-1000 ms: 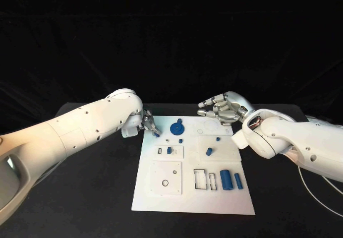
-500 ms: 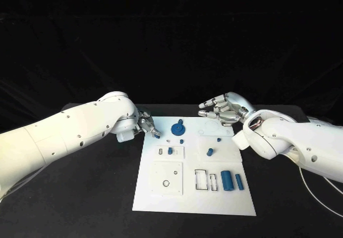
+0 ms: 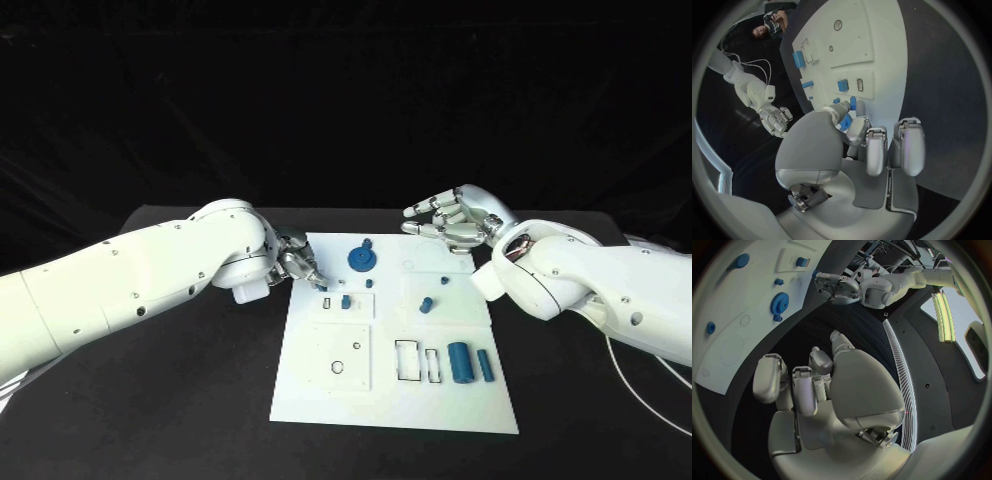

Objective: Assemble the parts on the task board

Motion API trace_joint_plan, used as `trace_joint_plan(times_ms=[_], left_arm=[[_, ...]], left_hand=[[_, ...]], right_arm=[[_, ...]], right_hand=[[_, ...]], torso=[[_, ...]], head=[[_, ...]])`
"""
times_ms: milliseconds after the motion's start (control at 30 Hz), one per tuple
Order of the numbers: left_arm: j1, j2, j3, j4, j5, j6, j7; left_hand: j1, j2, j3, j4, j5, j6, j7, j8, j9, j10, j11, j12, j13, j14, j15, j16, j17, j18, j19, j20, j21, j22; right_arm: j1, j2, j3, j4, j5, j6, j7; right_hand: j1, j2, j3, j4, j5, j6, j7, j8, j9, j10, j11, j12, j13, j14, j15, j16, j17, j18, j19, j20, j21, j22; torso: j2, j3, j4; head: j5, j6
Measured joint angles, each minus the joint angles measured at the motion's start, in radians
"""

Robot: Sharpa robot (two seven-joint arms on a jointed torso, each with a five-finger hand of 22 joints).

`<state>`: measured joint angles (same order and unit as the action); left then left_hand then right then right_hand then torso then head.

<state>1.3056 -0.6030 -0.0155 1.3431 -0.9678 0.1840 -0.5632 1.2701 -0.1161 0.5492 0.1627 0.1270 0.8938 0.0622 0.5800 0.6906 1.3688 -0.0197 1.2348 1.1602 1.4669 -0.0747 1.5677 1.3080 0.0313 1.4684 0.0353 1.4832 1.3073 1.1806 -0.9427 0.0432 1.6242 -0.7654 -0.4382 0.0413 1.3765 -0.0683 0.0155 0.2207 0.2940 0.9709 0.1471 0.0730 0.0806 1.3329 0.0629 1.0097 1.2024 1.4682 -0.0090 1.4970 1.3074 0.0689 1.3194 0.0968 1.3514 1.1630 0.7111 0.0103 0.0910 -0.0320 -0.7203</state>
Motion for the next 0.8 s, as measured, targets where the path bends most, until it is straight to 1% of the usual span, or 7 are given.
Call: trace_joint_plan(times_ms=[300, 433, 500, 600, 800], left_arm=[[-0.029, -0.003, -0.003, 0.019, -0.029, -0.025, 0.0], [-0.039, -0.001, -0.003, 0.02, -0.039, -0.03, -0.002], [-0.043, 0.0, -0.004, 0.021, -0.043, -0.031, -0.003], [-0.046, 0.001, -0.004, 0.021, -0.048, -0.033, -0.005], [-0.048, 0.007, -0.004, 0.014, -0.059, -0.034, -0.015]], left_hand=[[-0.001, -0.001, 0.005, 0.0, 0.006, 0.0, 0.0, 0.0, -0.001, 0.002, -0.002, 0.0, 0.0, 0.0, 0.0, 0.0, 0.0, 0.0, 0.0, 0.0, 0.004, 0.0], [-0.004, -0.004, 0.007, -0.002, 0.006, 0.0, 0.0, 0.0, 0.0, 0.004, -0.004, 0.0, 0.0, 0.0, 0.0, 0.0, 0.0, 0.0, 0.0, 0.0, 0.004, 0.0], [-0.004, -0.004, 0.009, -0.003, 0.006, 0.0, 0.0, 0.0, 0.0, 0.004, -0.004, 0.0, 0.0, 0.0, 0.0, 0.0, 0.0, 0.0, 0.0, 0.0, 0.004, 0.0], [-0.01, -0.01, 0.017, -0.011, 0.006, 0.002, 0.002, 0.0, 0.0, 0.004, -0.004, 0.0, 0.0, 0.0, 0.0, 0.0, 0.0, 0.0, 0.0, 0.0, 0.004, 0.0], [-0.01, -0.01, 0.017, -0.012, 0.011, 0.007, 0.0, -0.002, 0.0, 0.004, -0.003, 0.0, -0.002, 0.0, 0.0, 0.0, 0.0, 0.0, 0.0, 0.0, 0.004, 0.0]], right_arm=[[-0.002, 0.0, 0.0, 0.0, 0.0, 0.001, 0.0], [-0.002, 0.0, -0.001, -0.001, 0.0, 0.002, 0.0], [-0.003, 0.0, -0.001, -0.001, 0.0, 0.002, 0.0], [-0.003, 0.0, -0.001, -0.001, 0.0, 0.003, 0.0], [-0.003, 0.0, -0.001, -0.001, 0.0, 0.003, -0.001]], right_hand=[[0.0, 0.0, 0.0, 0.0, 0.0, 0.0, 0.0, 0.0, 0.0, 0.0, 0.0, 0.0, 0.0, 0.0, 0.0, 0.0, 0.0, 0.0, 0.0, 0.0, 0.0, 0.0], [0.0, 0.0, 0.0, 0.0, 0.0, 0.0, 0.0, 0.0, 0.0, 0.0, 0.0, 0.0, 0.0, 0.0, 0.0, 0.0, 0.0, 0.0, 0.0, 0.0, 0.0, 0.0], [0.0, 0.0, 0.0, 0.0, 0.0, 0.0, 0.0, 0.0, 0.0, 0.0, 0.0, 0.0, 0.0, 0.0, 0.0, 0.0, 0.0, 0.0, 0.0, 0.0, 0.0, 0.0], [0.0, 0.0, 0.0, 0.0, 0.0, 0.0, 0.0, 0.0, 0.0, 0.0, 0.0, 0.0, 0.0, 0.0, 0.0, 0.0, 0.0, 0.0, 0.0, 0.0, 0.0, 0.0], [0.0, 0.0, 0.0, 0.0, 0.0, 0.0, 0.0, 0.0, 0.0, 0.0, 0.0, 0.0, 0.0, 0.0, 0.0, 0.0, 0.001, 0.0, 0.0, 0.0, 0.0, 0.0]], torso=[[0.0, -0.0007, 0.0005], [0.0, -0.0006, 0.0002], [0.0, -0.0005, 0.0002], [0.001, -0.0002, 0.0001], [0.001, 0.0003, -0.0002]], head=[[0.0, -0.005], [-0.001, -0.009], [-0.002, -0.01], [-0.003, -0.011], [-0.003, -0.014]])
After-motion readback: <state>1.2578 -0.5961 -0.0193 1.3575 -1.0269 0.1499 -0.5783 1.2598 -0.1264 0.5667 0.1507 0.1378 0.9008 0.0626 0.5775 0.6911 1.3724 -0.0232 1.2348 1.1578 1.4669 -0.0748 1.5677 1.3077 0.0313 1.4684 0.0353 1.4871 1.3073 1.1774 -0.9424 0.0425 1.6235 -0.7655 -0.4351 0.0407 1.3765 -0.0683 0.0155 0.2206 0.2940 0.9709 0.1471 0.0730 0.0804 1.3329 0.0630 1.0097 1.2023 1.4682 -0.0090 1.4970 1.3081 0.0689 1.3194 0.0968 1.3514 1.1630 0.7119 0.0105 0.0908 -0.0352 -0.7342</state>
